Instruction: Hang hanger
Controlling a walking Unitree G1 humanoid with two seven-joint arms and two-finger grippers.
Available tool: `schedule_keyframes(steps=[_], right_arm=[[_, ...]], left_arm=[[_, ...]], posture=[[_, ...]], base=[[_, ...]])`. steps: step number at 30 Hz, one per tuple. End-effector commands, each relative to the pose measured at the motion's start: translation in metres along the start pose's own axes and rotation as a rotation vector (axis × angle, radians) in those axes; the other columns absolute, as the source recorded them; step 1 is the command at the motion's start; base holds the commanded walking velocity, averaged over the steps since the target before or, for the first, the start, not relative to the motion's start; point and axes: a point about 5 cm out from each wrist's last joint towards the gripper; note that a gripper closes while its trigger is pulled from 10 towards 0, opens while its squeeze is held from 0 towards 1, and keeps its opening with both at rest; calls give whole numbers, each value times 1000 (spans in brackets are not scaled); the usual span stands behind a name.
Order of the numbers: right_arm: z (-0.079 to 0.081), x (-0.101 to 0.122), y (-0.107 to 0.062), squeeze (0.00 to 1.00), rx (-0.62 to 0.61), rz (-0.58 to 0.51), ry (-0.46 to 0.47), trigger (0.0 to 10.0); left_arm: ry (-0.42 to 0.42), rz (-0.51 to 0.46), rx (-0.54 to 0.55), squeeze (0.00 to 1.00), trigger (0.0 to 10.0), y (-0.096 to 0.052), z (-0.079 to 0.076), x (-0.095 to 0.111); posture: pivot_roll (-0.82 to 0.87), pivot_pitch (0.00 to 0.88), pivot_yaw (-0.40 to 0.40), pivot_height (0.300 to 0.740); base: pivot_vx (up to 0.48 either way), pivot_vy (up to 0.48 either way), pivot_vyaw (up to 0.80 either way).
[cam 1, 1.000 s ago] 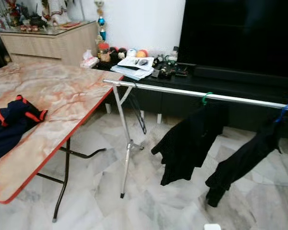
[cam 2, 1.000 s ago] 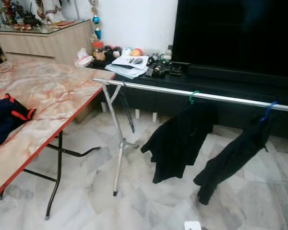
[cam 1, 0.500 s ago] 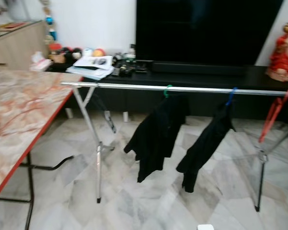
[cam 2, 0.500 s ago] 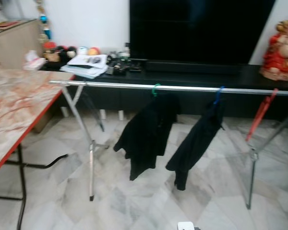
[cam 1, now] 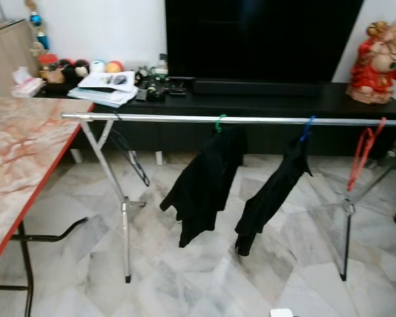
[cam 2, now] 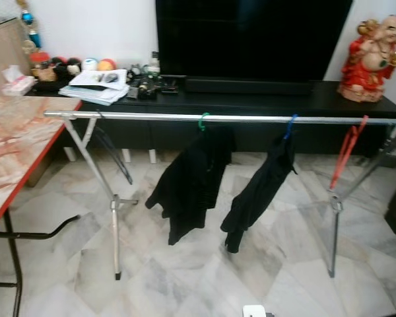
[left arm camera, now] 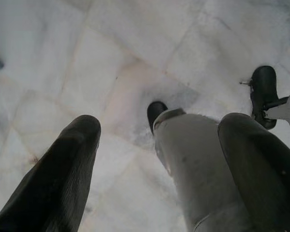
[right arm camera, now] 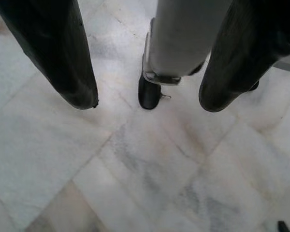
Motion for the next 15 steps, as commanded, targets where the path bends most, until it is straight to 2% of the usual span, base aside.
schedule_keyframes(steps=[1, 4, 12, 15], right_arm=[[0, -1, 0, 0, -7, 2, 0, 10000], [-1, -1, 0, 0, -8, 1, -3, 10000], [-1, 0, 0, 0, -7, -3, -12, 10000], [-1, 1, 0, 0, -15, -19, 6, 10000]], left_arm=[[1, 22, 4, 0, 10000, 0, 1, -4], [1, 23, 2, 0, 10000, 0, 1, -4], [-1, 21, 2, 0, 10000, 0, 1, -4], [6, 23, 1, 0, 10000, 0, 1, -4]], posture=[[114, 0, 4, 740], [117, 0, 0, 740], [117, 0, -1, 740], [108, 0, 3, 740]], base=[[0, 0, 0], [0, 0, -144], [0, 0, -756], [0, 0, 0]])
Point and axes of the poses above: a point about 5 cm out from each wrist's last joint towards the gripper, its own y axis pointing out of the wrist towards the gripper, its own x axis along the axis of the wrist's last joint, z = x × y, and after that the axes turned 10 degrees about -y, right-handed
